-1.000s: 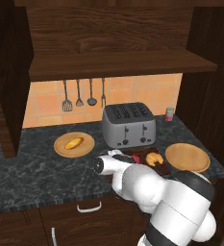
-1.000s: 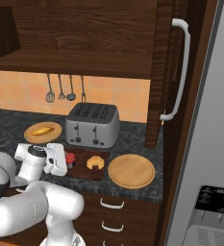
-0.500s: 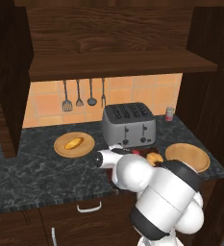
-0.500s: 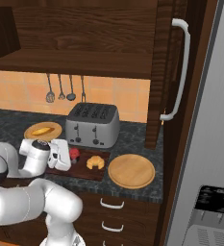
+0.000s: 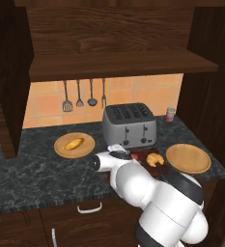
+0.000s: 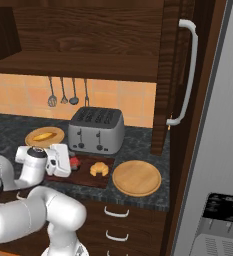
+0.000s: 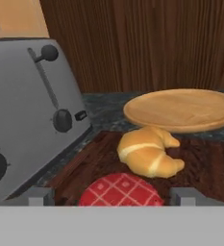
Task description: From the different types of pastries on the counter, select a croissant and place it on the cutting board. Then retrieve a jar of jam from the cabinet and place it alongside the croissant on the cutting board.
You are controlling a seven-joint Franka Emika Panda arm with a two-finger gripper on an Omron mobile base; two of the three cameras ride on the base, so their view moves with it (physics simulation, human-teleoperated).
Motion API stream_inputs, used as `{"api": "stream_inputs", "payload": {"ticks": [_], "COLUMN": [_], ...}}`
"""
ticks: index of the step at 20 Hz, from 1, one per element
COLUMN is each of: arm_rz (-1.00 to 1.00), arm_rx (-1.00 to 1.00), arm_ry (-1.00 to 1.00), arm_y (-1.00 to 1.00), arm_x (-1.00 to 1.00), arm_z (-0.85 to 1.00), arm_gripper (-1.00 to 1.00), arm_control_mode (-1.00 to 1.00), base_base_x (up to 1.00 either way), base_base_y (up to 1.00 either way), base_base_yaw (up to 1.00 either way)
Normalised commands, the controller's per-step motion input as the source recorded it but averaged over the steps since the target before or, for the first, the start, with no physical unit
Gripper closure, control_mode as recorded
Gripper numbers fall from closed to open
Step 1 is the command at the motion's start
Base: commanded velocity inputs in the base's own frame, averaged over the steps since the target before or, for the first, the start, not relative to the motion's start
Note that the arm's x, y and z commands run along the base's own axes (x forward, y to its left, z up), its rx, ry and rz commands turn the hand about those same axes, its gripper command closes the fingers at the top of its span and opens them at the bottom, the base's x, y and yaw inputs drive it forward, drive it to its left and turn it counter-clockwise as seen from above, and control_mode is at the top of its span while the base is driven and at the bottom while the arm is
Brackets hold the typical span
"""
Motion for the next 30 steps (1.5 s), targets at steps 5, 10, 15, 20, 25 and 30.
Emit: {"api": "stream_inputs", "payload": {"ticks": [5,10,15,20,25,30], "arm_rz": [0.0,0.0,0.0,0.0,0.0,0.0], "arm_rx": [0.0,0.0,0.0,0.0,0.0,0.0], "arm_ry": [-0.04,-0.13,-0.41,-0.52,-0.57,-0.63], "arm_y": [0.01,0.3,0.28,0.13,0.17,0.25], "arm_x": [-0.06,-0.01,-0.62,-1.0,-1.0,-1.0], "arm_z": [0.0,0.08,0.85,0.99,0.95,0.9], "arm_gripper": [-1.0,-1.0,-1.0,-1.0,-1.0,-1.0], "arm_control_mode": [-1.0,-1.0,-1.0,-1.0,-1.0,-1.0], "base_base_x": [0.0,0.0,0.0,0.0,0.0,0.0], "base_base_y": [0.0,0.0,0.0,0.0,0.0,0.0], "base_base_yaw": [0.0,0.0,0.0,0.0,0.0,0.0]}}
